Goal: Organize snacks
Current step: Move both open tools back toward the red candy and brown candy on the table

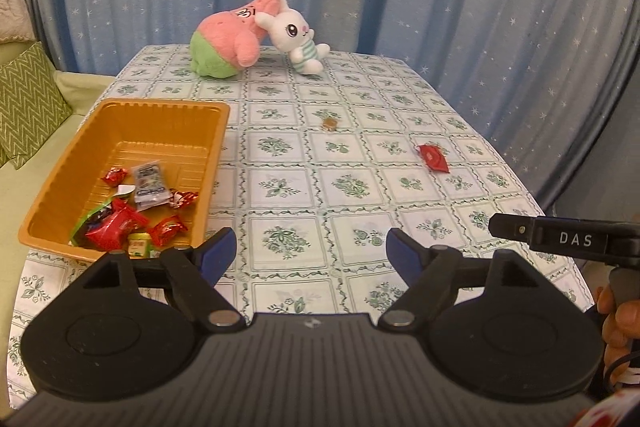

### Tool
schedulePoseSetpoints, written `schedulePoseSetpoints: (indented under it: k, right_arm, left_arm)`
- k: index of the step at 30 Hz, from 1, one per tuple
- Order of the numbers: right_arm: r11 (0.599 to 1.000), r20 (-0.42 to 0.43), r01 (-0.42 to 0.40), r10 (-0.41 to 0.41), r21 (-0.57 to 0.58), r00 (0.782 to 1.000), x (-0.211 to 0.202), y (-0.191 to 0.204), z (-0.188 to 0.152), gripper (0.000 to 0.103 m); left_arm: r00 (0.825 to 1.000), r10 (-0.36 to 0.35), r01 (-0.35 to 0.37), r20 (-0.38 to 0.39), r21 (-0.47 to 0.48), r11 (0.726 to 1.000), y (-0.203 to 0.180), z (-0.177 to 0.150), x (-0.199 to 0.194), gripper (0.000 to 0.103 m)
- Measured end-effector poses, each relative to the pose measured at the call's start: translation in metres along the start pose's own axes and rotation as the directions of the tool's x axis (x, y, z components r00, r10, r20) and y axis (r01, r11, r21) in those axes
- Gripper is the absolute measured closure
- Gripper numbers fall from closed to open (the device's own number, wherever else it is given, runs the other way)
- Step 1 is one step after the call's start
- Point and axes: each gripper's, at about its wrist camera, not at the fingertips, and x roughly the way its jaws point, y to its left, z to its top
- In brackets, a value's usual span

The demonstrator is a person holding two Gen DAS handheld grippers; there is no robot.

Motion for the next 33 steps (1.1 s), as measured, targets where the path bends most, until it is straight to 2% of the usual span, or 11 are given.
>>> schedulePoseSetpoints:
  k: [18,33]
  right_arm:
    - [0.997,-0.02,0.036,-0.035,0.061,0.999,0.014,-0.033,0.004,0.035]
    - [0.995,-0.048,0.066,-0.062,0.071,0.997,0.047,-0.057,0.013,0.035]
  left_arm:
    - [1.0,-0.014,0.014,-0.021,0.029,0.999,-0.017,0.007,0.026,0.021]
    - [0.999,-0.033,0.035,-0.04,0.055,0.998,-0.03,0.024,0.066,0.021]
